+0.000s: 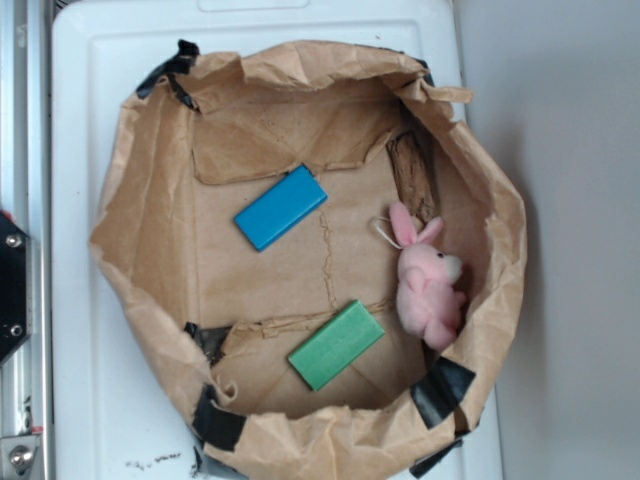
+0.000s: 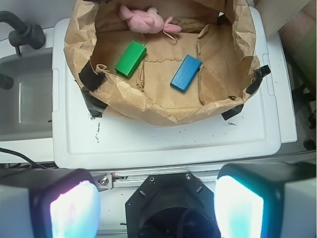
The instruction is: Grab the blue block.
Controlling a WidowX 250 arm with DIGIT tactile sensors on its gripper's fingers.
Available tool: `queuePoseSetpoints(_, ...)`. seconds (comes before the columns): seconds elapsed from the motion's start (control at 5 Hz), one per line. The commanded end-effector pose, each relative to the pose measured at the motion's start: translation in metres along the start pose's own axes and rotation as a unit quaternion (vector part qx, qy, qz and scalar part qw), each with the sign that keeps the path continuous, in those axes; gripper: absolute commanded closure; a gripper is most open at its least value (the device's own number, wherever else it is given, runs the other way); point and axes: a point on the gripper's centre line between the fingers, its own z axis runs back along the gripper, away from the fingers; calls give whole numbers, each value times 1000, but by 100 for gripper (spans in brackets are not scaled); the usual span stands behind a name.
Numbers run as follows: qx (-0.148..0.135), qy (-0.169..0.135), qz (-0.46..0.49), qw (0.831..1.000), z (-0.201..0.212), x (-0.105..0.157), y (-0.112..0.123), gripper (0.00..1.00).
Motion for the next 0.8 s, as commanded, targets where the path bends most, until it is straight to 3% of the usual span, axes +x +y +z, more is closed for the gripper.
queuePoseSetpoints(0.0,0,0,0,1000,0,0,0,0)
queuePoseSetpoints(0.4,28,-40,30,998,-47,95,1,0)
queuePoseSetpoints(0.6,59,-61,65,994,-51,45,18,0)
